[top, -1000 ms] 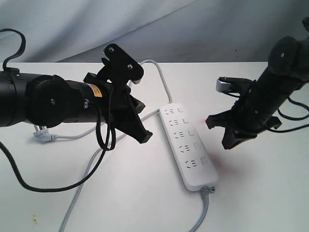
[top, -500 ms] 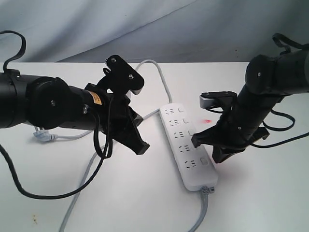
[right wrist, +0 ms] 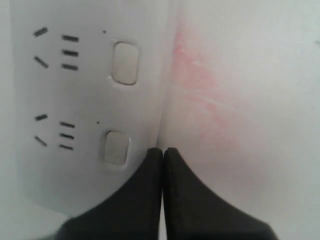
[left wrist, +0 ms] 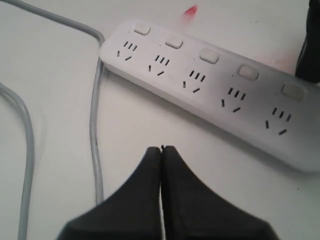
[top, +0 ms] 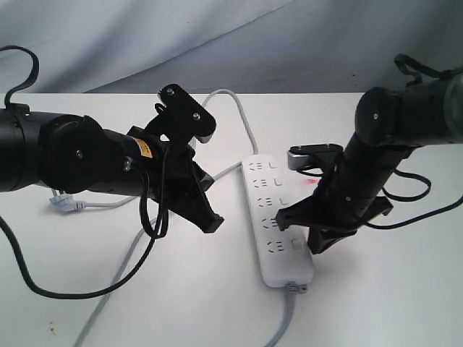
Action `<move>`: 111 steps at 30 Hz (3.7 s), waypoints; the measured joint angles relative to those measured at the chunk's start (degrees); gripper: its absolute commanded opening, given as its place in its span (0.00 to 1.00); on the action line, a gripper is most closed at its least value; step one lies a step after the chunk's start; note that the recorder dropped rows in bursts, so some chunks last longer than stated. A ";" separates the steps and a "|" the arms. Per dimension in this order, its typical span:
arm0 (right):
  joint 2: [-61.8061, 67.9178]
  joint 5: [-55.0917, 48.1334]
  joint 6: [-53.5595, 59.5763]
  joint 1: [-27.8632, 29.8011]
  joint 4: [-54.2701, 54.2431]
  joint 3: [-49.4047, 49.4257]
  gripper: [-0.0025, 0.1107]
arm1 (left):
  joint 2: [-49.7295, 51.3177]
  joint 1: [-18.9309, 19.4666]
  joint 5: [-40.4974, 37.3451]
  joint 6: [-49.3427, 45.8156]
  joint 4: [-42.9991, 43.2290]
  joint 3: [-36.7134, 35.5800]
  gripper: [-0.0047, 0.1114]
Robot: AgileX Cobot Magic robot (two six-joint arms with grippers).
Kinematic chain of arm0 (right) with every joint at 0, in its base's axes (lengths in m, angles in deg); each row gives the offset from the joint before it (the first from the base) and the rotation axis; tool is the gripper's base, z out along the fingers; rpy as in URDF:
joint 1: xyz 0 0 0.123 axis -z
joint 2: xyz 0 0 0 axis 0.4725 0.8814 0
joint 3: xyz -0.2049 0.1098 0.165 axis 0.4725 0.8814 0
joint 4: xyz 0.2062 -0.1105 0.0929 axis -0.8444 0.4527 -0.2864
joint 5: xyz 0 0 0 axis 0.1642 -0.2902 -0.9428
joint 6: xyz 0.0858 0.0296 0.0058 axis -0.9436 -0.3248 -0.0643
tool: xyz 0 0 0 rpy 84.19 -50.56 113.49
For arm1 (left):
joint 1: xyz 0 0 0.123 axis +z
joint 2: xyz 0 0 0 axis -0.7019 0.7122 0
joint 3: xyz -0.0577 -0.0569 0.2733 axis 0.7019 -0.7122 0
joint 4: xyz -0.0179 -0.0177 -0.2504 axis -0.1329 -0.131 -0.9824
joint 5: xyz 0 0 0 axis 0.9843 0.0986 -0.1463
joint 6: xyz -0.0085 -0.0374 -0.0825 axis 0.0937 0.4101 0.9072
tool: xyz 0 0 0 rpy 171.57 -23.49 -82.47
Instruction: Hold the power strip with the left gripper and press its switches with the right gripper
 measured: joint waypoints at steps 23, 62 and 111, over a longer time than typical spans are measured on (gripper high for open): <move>-6.91 -0.37 3.12 6.10 -0.19 -5.47 0.02 | 1.86 -10.49 -3.15 -5.98 -0.15 0.00 0.04; 12.45 -5.94 11.08 8.71 -7.56 -31.36 0.02 | 16.62 -7.28 -5.72 -6.00 1.49 8.11 0.04; 18.90 -1.30 11.02 7.47 -7.32 -31.58 0.02 | 16.66 -7.28 -5.93 -5.88 1.49 8.23 0.04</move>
